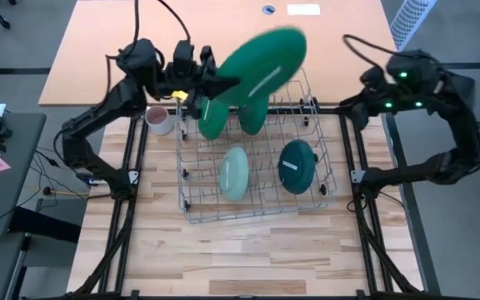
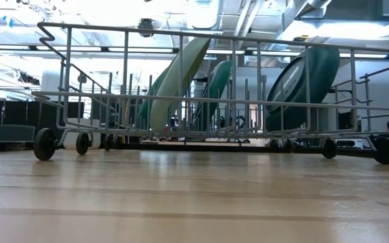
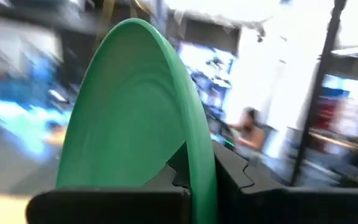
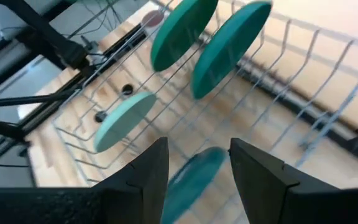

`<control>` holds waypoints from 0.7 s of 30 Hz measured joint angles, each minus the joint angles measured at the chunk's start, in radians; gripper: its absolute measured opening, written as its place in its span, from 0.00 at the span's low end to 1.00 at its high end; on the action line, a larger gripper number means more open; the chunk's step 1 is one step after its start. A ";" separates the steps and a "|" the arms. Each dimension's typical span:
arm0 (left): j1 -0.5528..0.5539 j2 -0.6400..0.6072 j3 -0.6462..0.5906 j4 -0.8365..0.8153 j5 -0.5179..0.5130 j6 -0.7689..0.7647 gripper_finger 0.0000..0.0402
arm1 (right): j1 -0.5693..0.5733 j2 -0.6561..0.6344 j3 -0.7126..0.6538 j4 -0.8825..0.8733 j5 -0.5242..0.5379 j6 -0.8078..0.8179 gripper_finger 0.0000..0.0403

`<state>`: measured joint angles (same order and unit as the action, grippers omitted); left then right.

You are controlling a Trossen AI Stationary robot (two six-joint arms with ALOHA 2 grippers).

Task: Sort dishes
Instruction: Put the green plate in the dish rack

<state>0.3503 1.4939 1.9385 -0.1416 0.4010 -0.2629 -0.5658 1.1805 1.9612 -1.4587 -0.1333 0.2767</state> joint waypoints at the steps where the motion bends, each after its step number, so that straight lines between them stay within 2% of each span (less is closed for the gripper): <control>1: -0.007 0.012 0.000 0.037 -0.045 0.029 0.04 | -0.014 -0.009 0.000 -0.001 0.000 -0.026 0.43; 4: -0.025 0.048 0.000 0.109 -0.115 0.189 0.04 | -0.050 -0.026 0.000 -0.004 0.000 -0.065 0.43; 9: -0.059 0.122 0.000 0.262 -0.137 0.402 0.04 | -0.084 -0.028 -0.001 -0.004 -0.003 -0.082 0.43; 14: -0.117 0.179 0.030 0.288 -0.137 0.640 0.04 | -0.107 -0.021 -0.001 -0.005 -0.004 -0.092 0.43; 18: -0.141 0.199 0.034 0.407 -0.068 0.663 0.05 | -0.143 -0.016 -0.001 -0.003 -0.004 -0.094 0.43; 21: -0.142 0.191 0.038 0.428 -0.105 0.666 0.05 | -0.177 -0.015 -0.001 -0.002 -0.004 -0.099 0.43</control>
<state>0.2079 1.6847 1.9760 0.2869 0.2962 0.4031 -0.7424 1.1656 1.9602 -1.4609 -0.1375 0.1776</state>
